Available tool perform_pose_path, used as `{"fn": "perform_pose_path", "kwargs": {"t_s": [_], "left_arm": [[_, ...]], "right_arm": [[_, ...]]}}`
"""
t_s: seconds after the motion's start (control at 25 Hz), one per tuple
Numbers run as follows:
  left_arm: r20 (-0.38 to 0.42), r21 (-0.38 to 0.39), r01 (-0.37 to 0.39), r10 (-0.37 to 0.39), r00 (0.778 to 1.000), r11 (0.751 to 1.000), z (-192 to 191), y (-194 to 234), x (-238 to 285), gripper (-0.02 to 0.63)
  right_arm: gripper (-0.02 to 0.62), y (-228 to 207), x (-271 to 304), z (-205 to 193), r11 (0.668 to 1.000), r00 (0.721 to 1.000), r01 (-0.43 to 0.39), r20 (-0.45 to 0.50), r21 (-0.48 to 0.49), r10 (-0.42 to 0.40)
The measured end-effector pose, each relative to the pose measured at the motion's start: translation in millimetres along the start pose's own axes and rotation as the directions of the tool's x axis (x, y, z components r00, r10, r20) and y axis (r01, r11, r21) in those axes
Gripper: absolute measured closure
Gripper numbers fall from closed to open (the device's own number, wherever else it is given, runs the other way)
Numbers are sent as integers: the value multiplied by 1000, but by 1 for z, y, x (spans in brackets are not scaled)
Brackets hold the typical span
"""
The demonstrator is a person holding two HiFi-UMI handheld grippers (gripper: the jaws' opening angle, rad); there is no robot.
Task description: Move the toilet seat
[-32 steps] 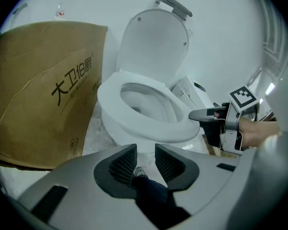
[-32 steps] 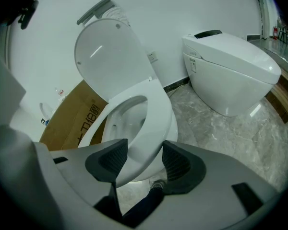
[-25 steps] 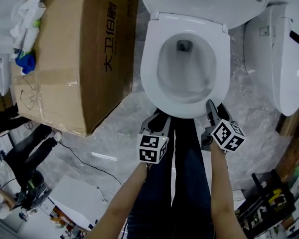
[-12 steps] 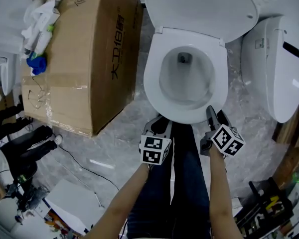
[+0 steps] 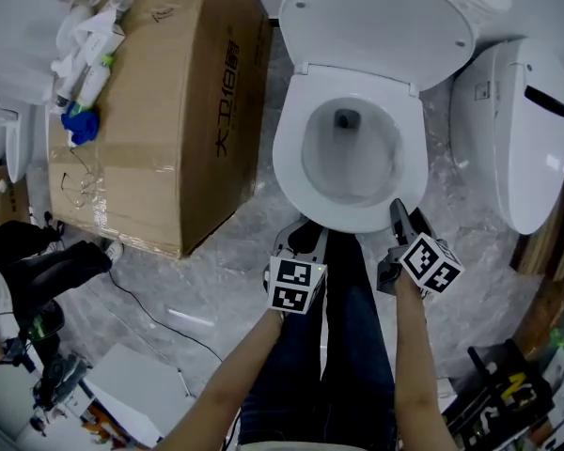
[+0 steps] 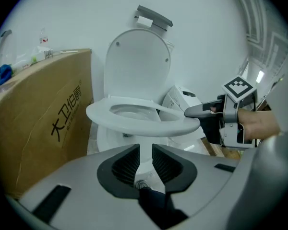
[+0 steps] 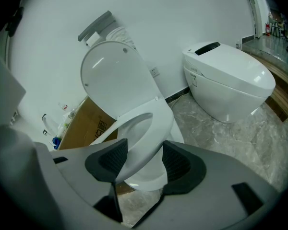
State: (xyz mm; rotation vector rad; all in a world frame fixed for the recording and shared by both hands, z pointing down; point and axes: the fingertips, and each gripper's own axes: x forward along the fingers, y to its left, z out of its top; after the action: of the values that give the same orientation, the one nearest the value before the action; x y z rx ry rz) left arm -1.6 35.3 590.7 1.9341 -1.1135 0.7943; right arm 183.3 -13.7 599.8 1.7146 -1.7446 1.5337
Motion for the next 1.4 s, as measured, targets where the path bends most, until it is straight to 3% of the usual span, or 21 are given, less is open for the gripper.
{"fn": "perform_pose_path", "kwargs": {"t_s": [0.6, 0.88, 1.0, 1.4], "left_arm": [[50, 32, -15, 14, 999, 999, 40, 12, -15, 553], [82, 33, 2, -5, 997, 999, 56, 8, -18, 559], [92, 20, 5, -7, 996, 1000, 65, 8, -20, 560], [138, -8, 21, -19, 990, 1000, 94, 6, -29, 571]], "right_arm": [[357, 15, -12, 29, 999, 999, 42, 23, 25, -43], [350, 22, -14, 38, 999, 999, 21, 35, 26, -22], [302, 30, -14, 37, 1000, 999, -14, 46, 15, 14], [298, 45, -38, 64, 988, 970, 127, 220, -86, -105]]}}
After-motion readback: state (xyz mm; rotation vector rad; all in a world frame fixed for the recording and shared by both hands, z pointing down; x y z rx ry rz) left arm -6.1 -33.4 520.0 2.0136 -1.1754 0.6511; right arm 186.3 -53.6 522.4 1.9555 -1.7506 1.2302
